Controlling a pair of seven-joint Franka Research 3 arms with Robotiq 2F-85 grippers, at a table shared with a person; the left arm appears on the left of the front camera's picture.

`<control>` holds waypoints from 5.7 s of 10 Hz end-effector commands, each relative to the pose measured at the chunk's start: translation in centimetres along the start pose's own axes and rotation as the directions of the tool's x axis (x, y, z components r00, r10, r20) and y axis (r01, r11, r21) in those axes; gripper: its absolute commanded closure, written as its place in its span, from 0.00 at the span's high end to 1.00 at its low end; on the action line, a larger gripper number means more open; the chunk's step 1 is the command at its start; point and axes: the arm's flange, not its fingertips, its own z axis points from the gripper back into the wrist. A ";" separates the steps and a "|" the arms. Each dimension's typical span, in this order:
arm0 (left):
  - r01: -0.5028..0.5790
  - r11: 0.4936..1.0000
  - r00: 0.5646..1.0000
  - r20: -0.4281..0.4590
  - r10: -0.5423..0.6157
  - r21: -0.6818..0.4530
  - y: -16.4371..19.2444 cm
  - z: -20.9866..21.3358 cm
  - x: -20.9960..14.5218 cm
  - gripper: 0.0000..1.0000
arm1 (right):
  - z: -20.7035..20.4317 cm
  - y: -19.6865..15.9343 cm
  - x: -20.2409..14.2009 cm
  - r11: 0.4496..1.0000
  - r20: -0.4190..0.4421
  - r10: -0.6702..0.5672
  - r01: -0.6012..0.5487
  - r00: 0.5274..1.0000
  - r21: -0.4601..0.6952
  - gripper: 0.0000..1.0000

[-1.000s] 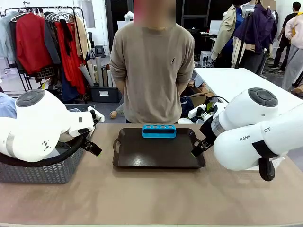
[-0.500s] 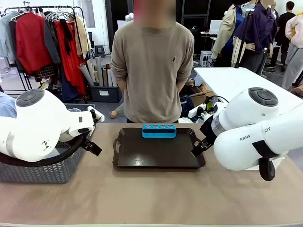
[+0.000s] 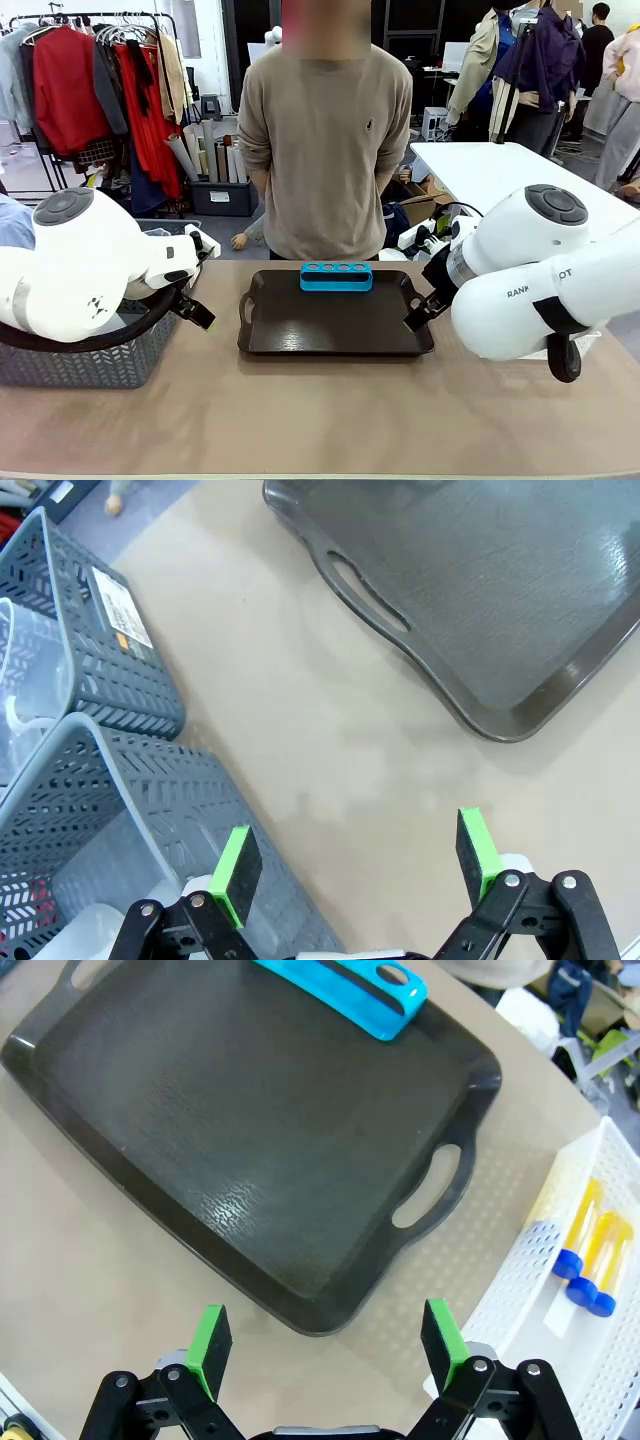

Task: Prepare the laboratory tools.
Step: Pick up one Large Measuring Cup and place it on the Handle tray.

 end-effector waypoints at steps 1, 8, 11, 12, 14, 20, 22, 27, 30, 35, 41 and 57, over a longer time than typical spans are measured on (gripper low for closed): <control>0.000 1.000 1.000 0.000 0.000 0.000 0.0 0.0 0.0 1.00 | 0.0 0.0 0.0 1.000 0.000 0.000 0.000 1.000 0.000 1.00; -0.019 0.997 0.999 -0.041 0.016 -0.070 -0.9 1.0 1.4 1.00 | 0.6 2.4 1.0 0.995 -0.023 0.054 -0.051 0.998 0.090 1.00; -0.008 0.985 0.998 -0.057 -0.002 -0.175 -1.2 3.1 2.6 1.00 | 2.0 3.0 2.4 0.966 -0.030 0.049 -0.040 0.998 0.255 1.00; 0.013 0.967 0.999 -0.041 -0.025 -0.256 -0.9 4.4 3.1 1.00 | 3.1 3.1 3.3 0.951 -0.029 0.054 -0.042 0.998 0.306 1.00; 0.024 0.961 1.000 -0.008 -0.027 -0.275 0.3 7.6 3.9 1.00 | 6.2 3.0 5.2 0.912 -0.002 0.077 -0.070 0.997 0.404 1.00; 0.109 0.955 0.994 0.003 -0.112 -0.276 2.8 10.9 5.2 1.00 | 12.4 -1.3 7.0 0.927 0.082 0.088 -0.112 0.993 0.358 1.00; 0.086 0.942 0.995 -0.016 -0.096 -0.323 2.2 10.7 4.6 1.00 | 11.4 -0.2 7.0 0.923 0.016 0.064 -0.066 0.998 0.379 1.00; 0.207 0.947 0.978 0.056 -0.199 -0.245 3.5 13.8 6.0 1.00 | 15.6 -0.5 8.5 0.908 0.062 0.161 -0.172 0.985 0.382 1.00; 0.404 0.886 0.912 0.177 -0.371 -0.227 5.3 16.8 8.4 1.00 | 20.5 -1.7 10.8 0.885 0.106 0.266 -0.286 0.958 0.368 1.00; 0.474 0.879 0.850 0.286 -0.442 -0.050 6.6 24.0 12.1 1.00 | 29.4 -4.7 11.7 0.880 0.258 0.276 -0.351 0.926 0.321 1.00; 0.416 0.904 0.861 0.362 -0.356 -0.100 8.1 26.9 12.9 1.00 | 32.2 -12.4 10.4 0.882 0.410 0.221 -0.361 0.885 0.303 1.00; 0.399 0.909 0.878 0.336 -0.342 -0.118 9.6 28.4 15.1 1.00 | 30.3 -14.4 9.4 0.896 0.369 0.222 -0.339 0.903 0.289 1.00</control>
